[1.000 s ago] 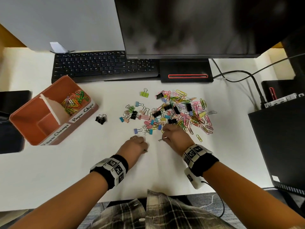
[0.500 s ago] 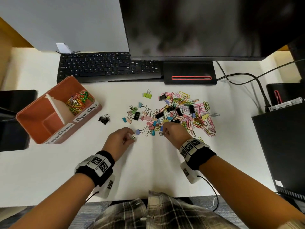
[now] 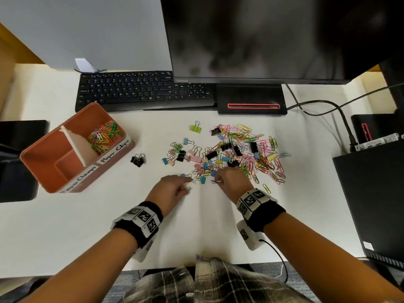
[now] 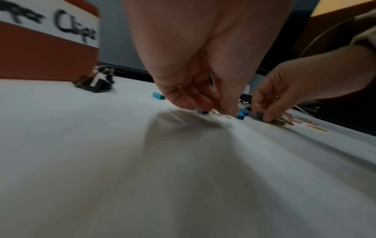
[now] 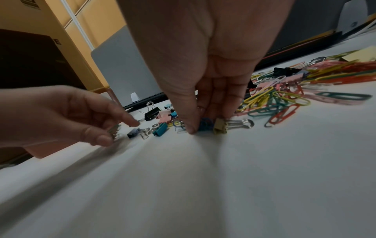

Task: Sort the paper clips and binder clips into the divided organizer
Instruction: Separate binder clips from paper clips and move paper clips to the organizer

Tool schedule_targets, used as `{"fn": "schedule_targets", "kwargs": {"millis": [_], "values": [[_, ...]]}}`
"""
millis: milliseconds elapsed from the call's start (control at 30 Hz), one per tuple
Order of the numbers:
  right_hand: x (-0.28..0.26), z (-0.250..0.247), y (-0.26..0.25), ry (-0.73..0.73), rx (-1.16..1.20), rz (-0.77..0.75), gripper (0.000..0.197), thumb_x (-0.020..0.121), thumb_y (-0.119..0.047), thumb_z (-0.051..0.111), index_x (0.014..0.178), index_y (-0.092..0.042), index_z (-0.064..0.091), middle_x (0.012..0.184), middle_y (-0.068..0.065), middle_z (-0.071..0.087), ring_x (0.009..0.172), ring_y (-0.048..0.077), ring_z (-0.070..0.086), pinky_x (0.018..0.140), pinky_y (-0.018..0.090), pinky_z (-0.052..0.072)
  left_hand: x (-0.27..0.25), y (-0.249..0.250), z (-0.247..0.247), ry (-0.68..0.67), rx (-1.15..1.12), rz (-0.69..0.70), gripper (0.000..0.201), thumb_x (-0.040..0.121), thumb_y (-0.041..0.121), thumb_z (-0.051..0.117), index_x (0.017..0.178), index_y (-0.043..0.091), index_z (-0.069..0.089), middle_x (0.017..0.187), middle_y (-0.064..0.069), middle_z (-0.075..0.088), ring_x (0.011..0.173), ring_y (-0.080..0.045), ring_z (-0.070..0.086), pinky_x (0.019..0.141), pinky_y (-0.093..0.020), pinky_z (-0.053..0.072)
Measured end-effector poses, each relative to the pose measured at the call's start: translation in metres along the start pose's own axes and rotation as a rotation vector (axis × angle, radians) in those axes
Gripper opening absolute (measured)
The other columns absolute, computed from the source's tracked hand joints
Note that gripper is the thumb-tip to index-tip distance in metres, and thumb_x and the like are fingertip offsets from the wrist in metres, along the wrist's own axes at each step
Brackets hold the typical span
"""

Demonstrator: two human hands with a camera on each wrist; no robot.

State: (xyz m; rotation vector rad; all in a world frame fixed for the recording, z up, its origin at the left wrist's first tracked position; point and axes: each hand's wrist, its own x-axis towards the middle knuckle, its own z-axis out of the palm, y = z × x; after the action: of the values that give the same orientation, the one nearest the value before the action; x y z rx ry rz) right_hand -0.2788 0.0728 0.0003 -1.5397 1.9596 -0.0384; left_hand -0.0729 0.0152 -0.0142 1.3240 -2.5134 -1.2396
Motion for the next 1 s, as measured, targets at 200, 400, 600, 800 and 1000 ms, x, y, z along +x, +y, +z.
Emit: {"fn": "schedule_targets", "kwargs": {"millis": [200,400,600,800,1000], "values": [[-0.003,0.003,0.006,-0.021,-0.049,-0.059,0.018,0.087,-0.001,0.054,0.099,-0.002,0.067,0.102,0.016,0.061,0.091,0.030,0.061,0.079,0.030,0.047,0.027,0.008,0.014,0.051,0.140,-0.039,0.018,0.086,0.015,0.060,0.103,0.012,0.066,0.095,-0.009,0.064,0.094,-0.030,0.057,0.083,-0.035,0.049],[-0.005,0.004,0.009,-0.024,-0.047,-0.083,0.020,0.089,-0.005,0.052,0.100,-0.005,0.068,0.101,0.014,0.064,0.094,0.029,0.058,0.081,0.032,0.045,0.037,0.006,0.014,0.008,0.287,-0.023,0.015,0.088,0.011,0.054,0.100,0.008,0.063,0.103,-0.011,0.058,0.098,-0.032,0.052,0.081,-0.037,0.046],[-0.008,-0.009,0.008,0.003,-0.069,-0.106,0.020,0.093,-0.020,0.050,0.101,-0.014,0.068,0.099,0.007,0.067,0.092,0.026,0.061,0.074,0.029,0.046,0.031,0.009,0.012,-0.092,0.464,0.077,0.031,0.051,-0.002,0.081,0.071,0.012,0.061,0.067,-0.006,0.061,0.058,-0.025,0.059,0.050,-0.025,0.049],[0.009,-0.043,-0.040,0.060,0.054,-0.178,0.022,0.093,-0.024,0.051,0.095,-0.010,0.068,0.095,0.008,0.065,0.087,0.026,0.062,0.072,0.032,0.047,0.018,0.006,-0.014,0.071,0.101,-0.023,0.019,0.086,0.003,0.052,0.099,0.011,0.064,0.101,-0.009,0.065,0.097,-0.028,0.057,0.085,-0.028,0.043],[0.059,-0.066,-0.146,0.132,0.135,-0.302,0.018,0.090,-0.020,0.053,0.098,-0.013,0.068,0.100,0.011,0.064,0.090,0.030,0.060,0.082,0.038,0.050,-0.002,-0.015,-0.137,0.514,-0.020,-0.190,0.002,0.088,0.009,0.058,0.086,0.007,0.059,0.085,-0.008,0.063,0.078,-0.023,0.056,0.072,-0.028,0.041]]}}
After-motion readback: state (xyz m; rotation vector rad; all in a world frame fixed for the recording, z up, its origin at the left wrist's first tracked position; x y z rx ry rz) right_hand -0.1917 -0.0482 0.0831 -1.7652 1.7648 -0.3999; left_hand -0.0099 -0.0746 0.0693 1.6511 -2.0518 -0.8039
